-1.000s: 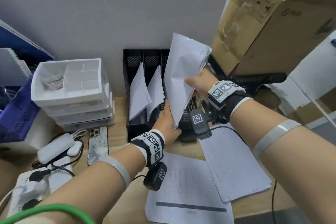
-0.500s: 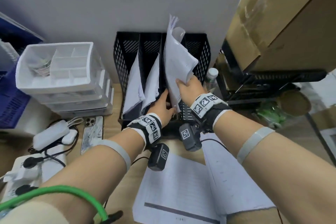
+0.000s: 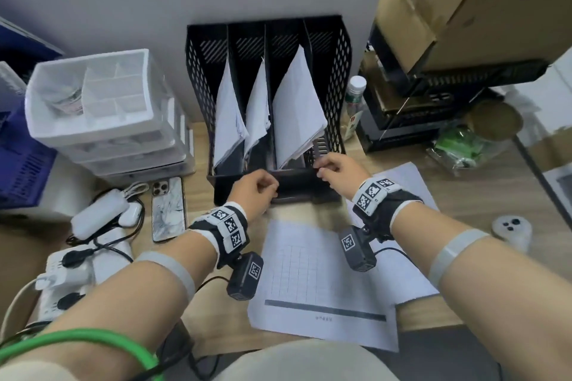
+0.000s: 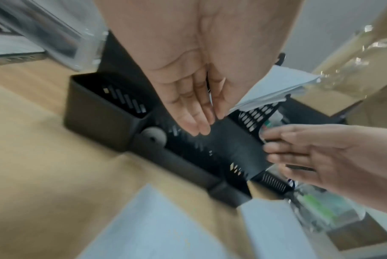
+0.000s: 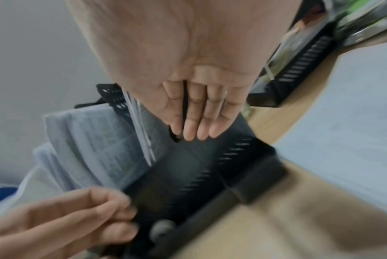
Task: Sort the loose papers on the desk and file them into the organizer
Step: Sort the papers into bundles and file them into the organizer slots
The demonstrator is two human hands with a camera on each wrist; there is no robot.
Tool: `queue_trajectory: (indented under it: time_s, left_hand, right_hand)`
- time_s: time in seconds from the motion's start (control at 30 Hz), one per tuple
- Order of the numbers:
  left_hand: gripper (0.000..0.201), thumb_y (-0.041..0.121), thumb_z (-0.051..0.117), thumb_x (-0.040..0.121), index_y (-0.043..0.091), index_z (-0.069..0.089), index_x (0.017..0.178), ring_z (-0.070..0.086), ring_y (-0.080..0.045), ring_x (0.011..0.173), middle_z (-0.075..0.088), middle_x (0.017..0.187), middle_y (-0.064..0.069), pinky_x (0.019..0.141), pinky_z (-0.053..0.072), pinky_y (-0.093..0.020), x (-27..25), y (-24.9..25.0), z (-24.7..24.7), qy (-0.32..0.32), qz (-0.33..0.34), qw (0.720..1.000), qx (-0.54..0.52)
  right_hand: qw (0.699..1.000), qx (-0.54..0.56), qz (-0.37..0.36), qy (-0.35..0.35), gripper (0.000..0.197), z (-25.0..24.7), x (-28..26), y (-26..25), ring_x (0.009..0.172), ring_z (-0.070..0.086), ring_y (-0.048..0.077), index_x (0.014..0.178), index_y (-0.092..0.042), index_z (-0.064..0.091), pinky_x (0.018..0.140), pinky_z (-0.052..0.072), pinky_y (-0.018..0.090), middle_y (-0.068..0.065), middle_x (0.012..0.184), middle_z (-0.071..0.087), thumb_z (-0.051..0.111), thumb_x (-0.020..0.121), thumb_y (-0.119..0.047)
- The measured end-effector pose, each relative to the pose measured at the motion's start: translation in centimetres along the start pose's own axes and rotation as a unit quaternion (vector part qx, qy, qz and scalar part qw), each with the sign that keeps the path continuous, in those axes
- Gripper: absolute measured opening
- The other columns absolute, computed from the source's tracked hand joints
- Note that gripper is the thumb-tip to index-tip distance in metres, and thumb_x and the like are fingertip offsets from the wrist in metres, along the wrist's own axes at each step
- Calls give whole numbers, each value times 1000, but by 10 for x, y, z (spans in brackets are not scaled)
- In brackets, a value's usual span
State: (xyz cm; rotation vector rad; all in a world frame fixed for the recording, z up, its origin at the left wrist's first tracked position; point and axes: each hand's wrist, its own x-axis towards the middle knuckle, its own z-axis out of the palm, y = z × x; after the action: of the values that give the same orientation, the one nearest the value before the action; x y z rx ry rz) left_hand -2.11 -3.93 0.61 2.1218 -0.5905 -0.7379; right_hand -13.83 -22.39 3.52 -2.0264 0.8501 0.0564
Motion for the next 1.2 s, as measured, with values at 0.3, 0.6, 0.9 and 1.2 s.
queue_trajectory:
  time_s: [0.3,0.6,0.9,1.2]
  left_hand:
    - [50,29,78,81,16,46,118,75,-31,90,60,108,-9,79,62,-49,-54,-93,22,-196,-232,949,83]
    - [28,14,70,87,7,68,114,69,-33,104,72,117,-13,94,56,-51,-77,-100,34,-244,-143,958,46]
    - [27,20,59,92,32,65,115,66,-21,102,71,103,2,96,48,-30,-77,-24,-26,-162,144,961,170]
    - [16,27,67,91,23,64,106,59,-13,92,64,97,9,88,45,-27,-72,39,-40,-27,231,967,108]
  right_hand:
    - [946,-221,217,-90,27,57,-127,114,111,58,27,111,-27,62,96,47,33,7,129,56,53,87,-21]
    - [936,-273,159,-157,59,109,-187,117,151,4,29,151,-23,25,121,10,38,8,165,0,47,97,-28]
    - [988,-95,108,60,100,78,-188,61,138,37,25,152,-21,19,113,35,38,7,152,33,78,72,-30]
    - [992,-23,58,109,23,41,-183,31,72,56,20,72,-15,65,60,38,24,8,75,65,55,93,-14]
